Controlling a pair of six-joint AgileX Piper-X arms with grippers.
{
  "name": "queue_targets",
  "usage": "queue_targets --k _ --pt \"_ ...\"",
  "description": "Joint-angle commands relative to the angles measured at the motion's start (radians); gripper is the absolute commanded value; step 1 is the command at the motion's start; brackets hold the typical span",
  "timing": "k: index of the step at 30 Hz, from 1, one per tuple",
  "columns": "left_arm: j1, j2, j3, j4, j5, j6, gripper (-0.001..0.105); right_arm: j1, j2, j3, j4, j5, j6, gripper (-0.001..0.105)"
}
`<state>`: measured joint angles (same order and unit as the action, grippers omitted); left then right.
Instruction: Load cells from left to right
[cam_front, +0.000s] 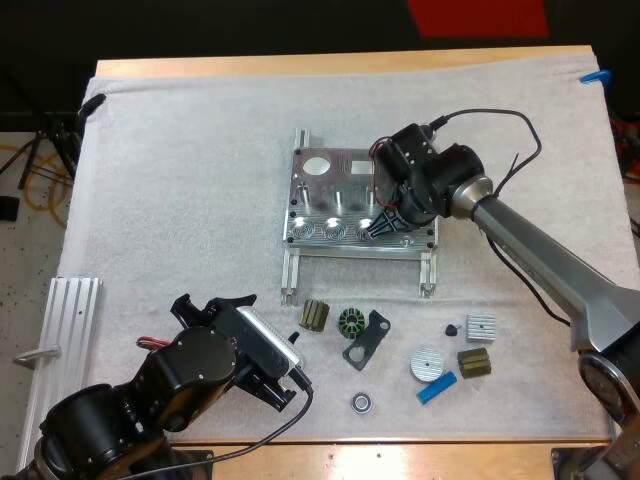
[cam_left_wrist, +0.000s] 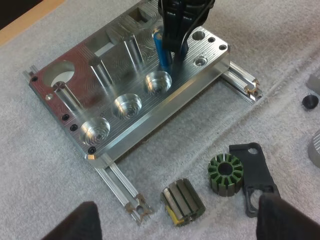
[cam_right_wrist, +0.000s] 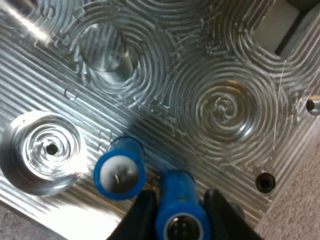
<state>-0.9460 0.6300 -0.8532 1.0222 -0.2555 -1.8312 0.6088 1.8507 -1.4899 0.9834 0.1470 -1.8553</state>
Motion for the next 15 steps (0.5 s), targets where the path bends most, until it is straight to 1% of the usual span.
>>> queue_targets --k 1,5,9,11,15 --pt "-0.005 -0.005 0.000 -0.012 -0.021 -0.005 0.064 -0.002 0.015 0.004 0.012 0.030 -0.012 0.000" --pt "-0.005 -0.005 0.000 -0.012 -0.021 -0.005 0.064 -0.002 0.014 0.004 0.044 0.081 -0.012 0.000" --pt "-0.005 -0.005 0.000 -0.012 -0.021 -0.005 0.064 -0.002 0.014 0.004 0.077 0.103 -0.012 0.000" --pt "-0.005 -0.005 0.000 -0.012 -0.021 -0.005 0.064 -0.002 0.014 0.004 0.087 0.147 -0.012 0.000" --pt "-0.005 -0.005 0.000 -0.012 -0.021 -0.005 0.064 -0.002 0.014 0.004 0.095 0.147 -0.012 0.000"
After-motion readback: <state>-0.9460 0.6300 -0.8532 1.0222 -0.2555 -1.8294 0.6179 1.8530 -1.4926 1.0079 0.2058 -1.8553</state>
